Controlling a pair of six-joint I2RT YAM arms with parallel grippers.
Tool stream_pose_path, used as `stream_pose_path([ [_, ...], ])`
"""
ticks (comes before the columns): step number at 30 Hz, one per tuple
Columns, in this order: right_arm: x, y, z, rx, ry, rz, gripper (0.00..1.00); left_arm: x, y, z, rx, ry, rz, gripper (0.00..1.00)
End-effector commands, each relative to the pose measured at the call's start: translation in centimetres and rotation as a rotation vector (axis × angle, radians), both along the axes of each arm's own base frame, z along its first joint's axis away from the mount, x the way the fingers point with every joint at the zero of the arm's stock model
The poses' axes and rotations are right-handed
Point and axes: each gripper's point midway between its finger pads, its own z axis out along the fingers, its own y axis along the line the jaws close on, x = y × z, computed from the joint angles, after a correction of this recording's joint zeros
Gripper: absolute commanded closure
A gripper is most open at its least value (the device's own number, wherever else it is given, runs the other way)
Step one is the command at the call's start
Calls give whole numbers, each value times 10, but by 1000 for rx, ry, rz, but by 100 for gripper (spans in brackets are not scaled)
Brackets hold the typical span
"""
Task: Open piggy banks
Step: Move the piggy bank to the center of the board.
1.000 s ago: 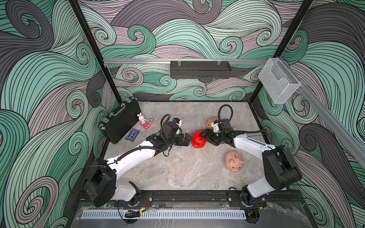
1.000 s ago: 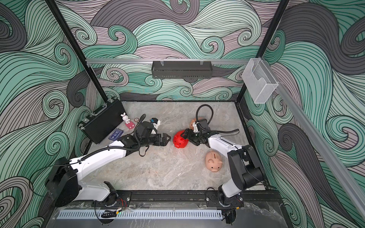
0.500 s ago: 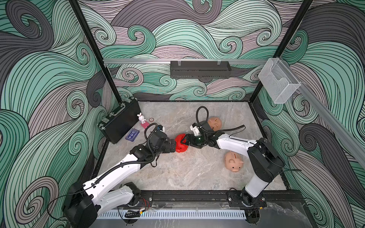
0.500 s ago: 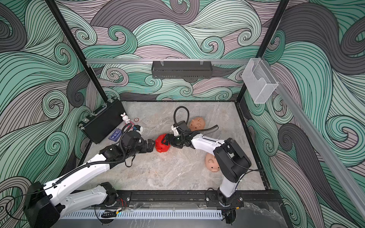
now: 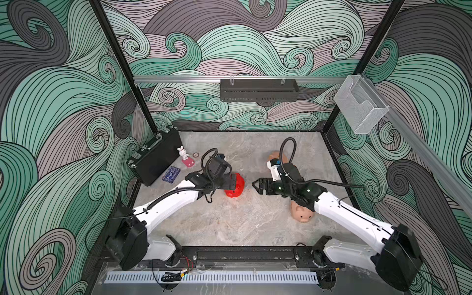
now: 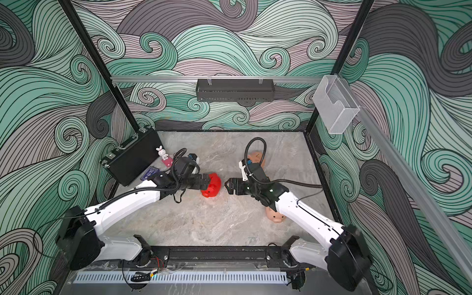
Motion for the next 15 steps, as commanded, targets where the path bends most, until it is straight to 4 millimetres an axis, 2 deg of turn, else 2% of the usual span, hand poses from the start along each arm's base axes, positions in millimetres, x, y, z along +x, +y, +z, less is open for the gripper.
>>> stream_pose_path([
  [1,-14,-29,-7,-119,-35,4,5,4,-4,-6,74,37,-63,1],
  [7,-35,-42,11,-115,-106,50,5,7,-15,-15,92,57,-135,1],
  [15,-44,-48,16,-115,-120,69,5,3,-26,-24,91,87,-198,2],
])
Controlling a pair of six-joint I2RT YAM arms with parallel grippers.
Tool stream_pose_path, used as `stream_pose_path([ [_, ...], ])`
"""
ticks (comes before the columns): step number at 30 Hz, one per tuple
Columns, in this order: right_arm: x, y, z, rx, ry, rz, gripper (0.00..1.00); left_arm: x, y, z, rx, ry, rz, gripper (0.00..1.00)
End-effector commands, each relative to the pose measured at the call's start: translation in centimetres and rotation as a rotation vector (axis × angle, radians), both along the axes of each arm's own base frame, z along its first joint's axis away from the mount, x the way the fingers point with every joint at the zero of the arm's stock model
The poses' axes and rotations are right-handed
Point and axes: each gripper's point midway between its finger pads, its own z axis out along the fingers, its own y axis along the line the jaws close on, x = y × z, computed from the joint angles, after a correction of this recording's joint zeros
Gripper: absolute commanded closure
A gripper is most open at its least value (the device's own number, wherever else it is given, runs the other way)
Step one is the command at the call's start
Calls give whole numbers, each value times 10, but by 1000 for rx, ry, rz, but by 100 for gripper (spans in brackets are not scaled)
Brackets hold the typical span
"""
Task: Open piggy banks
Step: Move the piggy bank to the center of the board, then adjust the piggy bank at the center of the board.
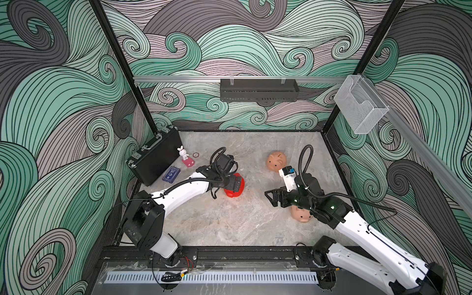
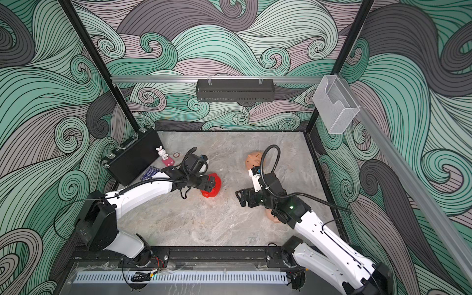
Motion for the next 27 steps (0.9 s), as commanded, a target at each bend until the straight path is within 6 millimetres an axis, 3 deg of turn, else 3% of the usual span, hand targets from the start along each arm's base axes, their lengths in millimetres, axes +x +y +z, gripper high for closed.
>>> stream_pose_path([
  [1,-4,-7,-10,-45,10,4,5,0,-9,8,-3,3,-50,1],
  [22,-5,-9,-21,-63,44,-10,5,-6,-8,-9,236,-4,-38,1],
  [27,-5,-9,-22,-61,47,-10,5,-5,-10,-13,245,1,-42,6],
])
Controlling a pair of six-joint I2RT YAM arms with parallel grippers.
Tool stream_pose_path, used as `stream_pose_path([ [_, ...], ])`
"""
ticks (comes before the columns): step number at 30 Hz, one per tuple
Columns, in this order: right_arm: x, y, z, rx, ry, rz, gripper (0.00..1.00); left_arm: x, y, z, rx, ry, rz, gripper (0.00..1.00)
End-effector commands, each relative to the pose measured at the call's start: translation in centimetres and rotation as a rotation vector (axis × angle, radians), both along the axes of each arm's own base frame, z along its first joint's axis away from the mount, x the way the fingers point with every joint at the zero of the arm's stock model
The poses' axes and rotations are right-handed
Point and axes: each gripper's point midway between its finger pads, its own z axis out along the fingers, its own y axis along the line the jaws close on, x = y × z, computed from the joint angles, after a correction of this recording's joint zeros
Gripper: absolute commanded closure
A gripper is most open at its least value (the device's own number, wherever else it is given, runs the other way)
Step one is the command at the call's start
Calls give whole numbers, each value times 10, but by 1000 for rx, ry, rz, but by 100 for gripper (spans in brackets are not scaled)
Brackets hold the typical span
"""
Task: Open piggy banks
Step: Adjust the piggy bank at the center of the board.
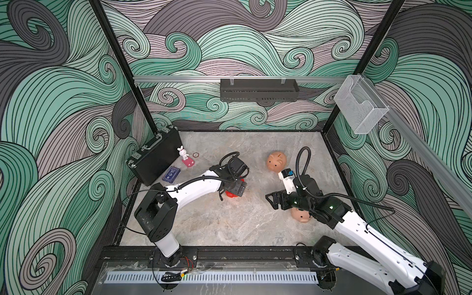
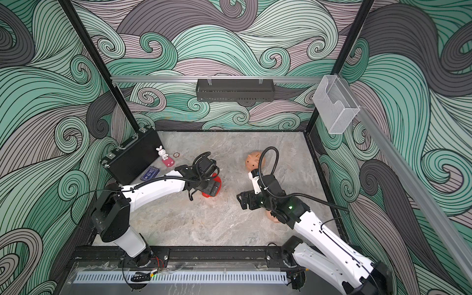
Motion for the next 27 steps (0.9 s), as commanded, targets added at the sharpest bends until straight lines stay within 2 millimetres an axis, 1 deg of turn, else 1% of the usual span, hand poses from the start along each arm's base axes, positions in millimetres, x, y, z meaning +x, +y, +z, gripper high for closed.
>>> stream_pose_path([
  [1,0,-5,-6,-18,5,-15,5,3,0,7,23,-12,12,7],
  [6,-1,-5,-7,-15,6,-18,5,6,-1,8,26,-19,13,10],
  [11,-2,-6,-10,-17,14,-19,5,7,-3,7,34,-16,10,19],
  [16,-4,-7,-14,-20,21,-21,5,7,-3,7,36,-13,9,26],
  [20,-4,-8,-12,-14,16,-25,5,6,-3,10,27,-13,17,27],
  [22,-4,-8,-7,0,3,-25,5,5,-4,18,-4,-20,37,27],
  [24,-5,-8,-1,19,-12,-27,4,0,-14,28,-83,-8,31,27],
  [25,-5,-9,3,28,-22,-34,4,-3,-24,33,-146,5,10,27],
  [27,-7,-9,7,45,-37,-36,4,-10,-37,39,-235,36,-6,27],
])
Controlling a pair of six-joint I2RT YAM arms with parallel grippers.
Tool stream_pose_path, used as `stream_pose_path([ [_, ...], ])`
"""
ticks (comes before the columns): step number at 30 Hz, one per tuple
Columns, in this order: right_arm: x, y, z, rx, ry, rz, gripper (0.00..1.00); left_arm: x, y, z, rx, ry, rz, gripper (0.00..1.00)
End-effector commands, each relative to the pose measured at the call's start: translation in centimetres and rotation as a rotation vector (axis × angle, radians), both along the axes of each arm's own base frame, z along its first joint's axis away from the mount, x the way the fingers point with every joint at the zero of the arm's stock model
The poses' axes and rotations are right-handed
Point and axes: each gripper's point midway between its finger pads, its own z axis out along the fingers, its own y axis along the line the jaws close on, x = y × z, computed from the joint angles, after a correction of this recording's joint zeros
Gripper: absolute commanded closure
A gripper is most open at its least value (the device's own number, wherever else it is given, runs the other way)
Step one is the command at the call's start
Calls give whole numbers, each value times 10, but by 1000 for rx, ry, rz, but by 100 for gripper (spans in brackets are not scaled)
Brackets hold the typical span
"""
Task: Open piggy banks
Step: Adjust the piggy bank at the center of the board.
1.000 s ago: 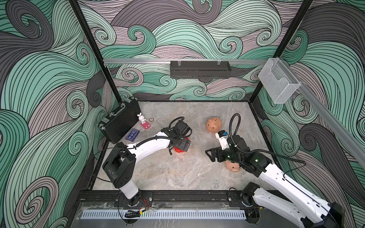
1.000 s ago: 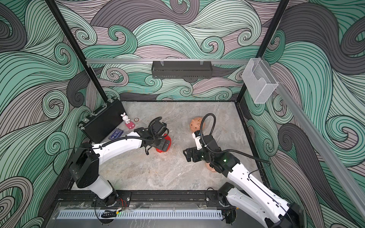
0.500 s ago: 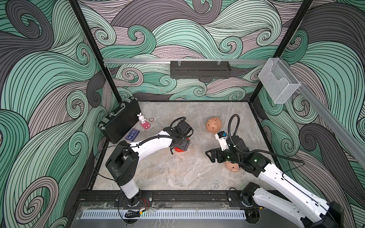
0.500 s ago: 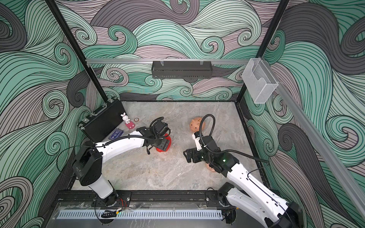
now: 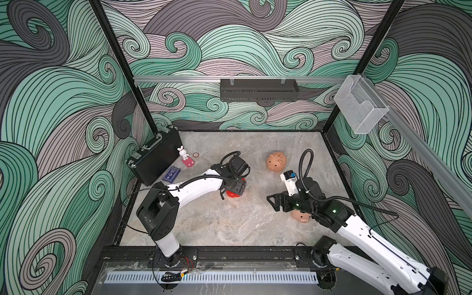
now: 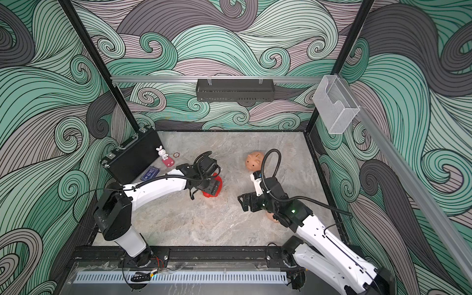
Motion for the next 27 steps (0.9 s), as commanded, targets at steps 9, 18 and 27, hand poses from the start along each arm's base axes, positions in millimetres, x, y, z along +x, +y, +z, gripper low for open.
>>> stream_pose_path([
  [9,-7,7,-1,74,13,25,2,-14,-41,32,-355,42,14,27],
  [18,-6,22,-3,100,29,81,2,-13,-35,23,-499,70,64,29],
  [27,7,48,-5,106,19,117,3,-10,-13,13,-705,112,134,30],
])
